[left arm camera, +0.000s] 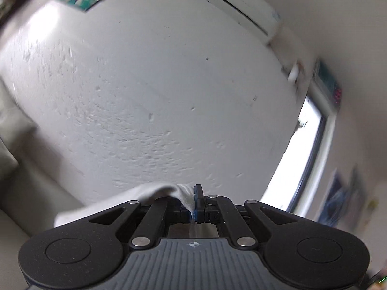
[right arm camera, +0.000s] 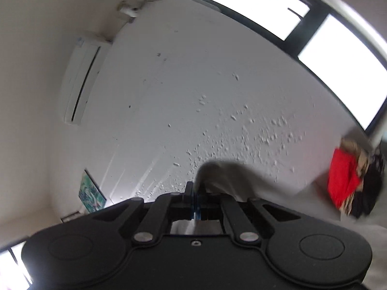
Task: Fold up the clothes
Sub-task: 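Lift the shirt high with both grippers and shake it out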
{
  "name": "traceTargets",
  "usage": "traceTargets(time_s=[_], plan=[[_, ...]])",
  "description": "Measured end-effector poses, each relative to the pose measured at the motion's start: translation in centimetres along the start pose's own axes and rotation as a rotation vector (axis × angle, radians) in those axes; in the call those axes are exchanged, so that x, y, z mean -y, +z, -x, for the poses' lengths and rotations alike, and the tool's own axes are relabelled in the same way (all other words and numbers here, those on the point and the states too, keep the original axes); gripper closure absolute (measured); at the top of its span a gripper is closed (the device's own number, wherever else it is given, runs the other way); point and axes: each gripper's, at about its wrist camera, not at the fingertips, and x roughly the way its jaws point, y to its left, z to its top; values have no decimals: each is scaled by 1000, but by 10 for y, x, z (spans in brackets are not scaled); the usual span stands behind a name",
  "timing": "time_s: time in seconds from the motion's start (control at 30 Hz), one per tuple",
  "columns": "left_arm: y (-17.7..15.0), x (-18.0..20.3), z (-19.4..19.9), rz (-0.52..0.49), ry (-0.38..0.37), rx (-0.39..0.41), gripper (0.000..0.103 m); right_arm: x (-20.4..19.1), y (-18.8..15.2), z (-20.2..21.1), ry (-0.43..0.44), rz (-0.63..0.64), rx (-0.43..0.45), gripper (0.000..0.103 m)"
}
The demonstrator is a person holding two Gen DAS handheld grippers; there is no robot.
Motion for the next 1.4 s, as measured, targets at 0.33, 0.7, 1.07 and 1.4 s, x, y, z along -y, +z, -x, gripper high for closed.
traceTargets(time_s=[0.33,0.7,1.07,1.4], plan=[[11,-5,29,95,-68,-14,103,-20,11,36,48,29,1,101],[-4,-80,-127,30,145,-304,103,50,-14,-111,-246,61,-208,101],[30,-84,-221,-90,139,-231,103,58,13,-207,-248,197,-154,101],[-111,-164,-210,-68,290,-405,103,172,-108,-196,-374,94,-367,101]])
